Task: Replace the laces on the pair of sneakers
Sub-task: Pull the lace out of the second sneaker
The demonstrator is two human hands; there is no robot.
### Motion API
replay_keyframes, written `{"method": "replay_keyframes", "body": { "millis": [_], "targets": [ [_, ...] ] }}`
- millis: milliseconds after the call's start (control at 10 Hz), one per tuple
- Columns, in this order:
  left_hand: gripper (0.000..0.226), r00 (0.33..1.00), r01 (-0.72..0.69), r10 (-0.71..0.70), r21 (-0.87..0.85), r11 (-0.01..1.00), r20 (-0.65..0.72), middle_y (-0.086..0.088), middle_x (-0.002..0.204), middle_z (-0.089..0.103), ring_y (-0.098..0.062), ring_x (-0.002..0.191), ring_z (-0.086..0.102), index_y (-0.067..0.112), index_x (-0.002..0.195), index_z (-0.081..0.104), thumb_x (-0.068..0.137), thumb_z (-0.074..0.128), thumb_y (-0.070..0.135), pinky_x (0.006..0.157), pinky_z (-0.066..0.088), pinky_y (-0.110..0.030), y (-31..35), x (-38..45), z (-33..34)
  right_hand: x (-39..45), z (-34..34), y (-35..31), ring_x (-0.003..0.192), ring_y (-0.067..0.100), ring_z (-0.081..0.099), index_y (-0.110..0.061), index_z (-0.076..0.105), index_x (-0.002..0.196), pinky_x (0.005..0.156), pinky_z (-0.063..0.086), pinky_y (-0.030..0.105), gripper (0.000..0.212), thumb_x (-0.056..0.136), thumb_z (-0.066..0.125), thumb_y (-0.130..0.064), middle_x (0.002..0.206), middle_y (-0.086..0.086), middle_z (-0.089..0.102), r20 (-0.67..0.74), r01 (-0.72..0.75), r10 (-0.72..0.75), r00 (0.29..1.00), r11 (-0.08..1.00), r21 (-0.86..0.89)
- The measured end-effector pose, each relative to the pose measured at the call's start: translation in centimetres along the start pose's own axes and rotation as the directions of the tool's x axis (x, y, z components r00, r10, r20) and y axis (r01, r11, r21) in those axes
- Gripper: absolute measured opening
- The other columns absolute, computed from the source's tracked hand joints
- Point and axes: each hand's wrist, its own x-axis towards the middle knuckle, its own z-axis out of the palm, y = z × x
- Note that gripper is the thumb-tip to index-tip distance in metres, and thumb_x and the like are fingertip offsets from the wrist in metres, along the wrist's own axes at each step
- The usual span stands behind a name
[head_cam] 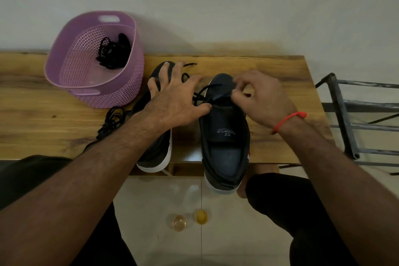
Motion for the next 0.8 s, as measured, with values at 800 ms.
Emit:
{"method": "replay_keyframes", "body": {
  "millis": [800],
  "targets": [
    [0.080,1.000,-0.008,0.008,0.005,1.000,-0.004,0.002,0.167,-0.004,-0.034,0.151,-0.012,0.045,0.149,0.033,0.080,0.065,0.070,0.115,0.003,-0.065,-0.1,0.2,0.2,1.0,-3.2,2.7,0.063,0.019,0.047,-0.019,0.045,0.060,0.054,0.035,0.031,0.027,0.086,0.053,-0.027,0.062,0.001,0.051,-0.095,-0.220,0.212,0.973,0.973,-0.075]
  ]
}}
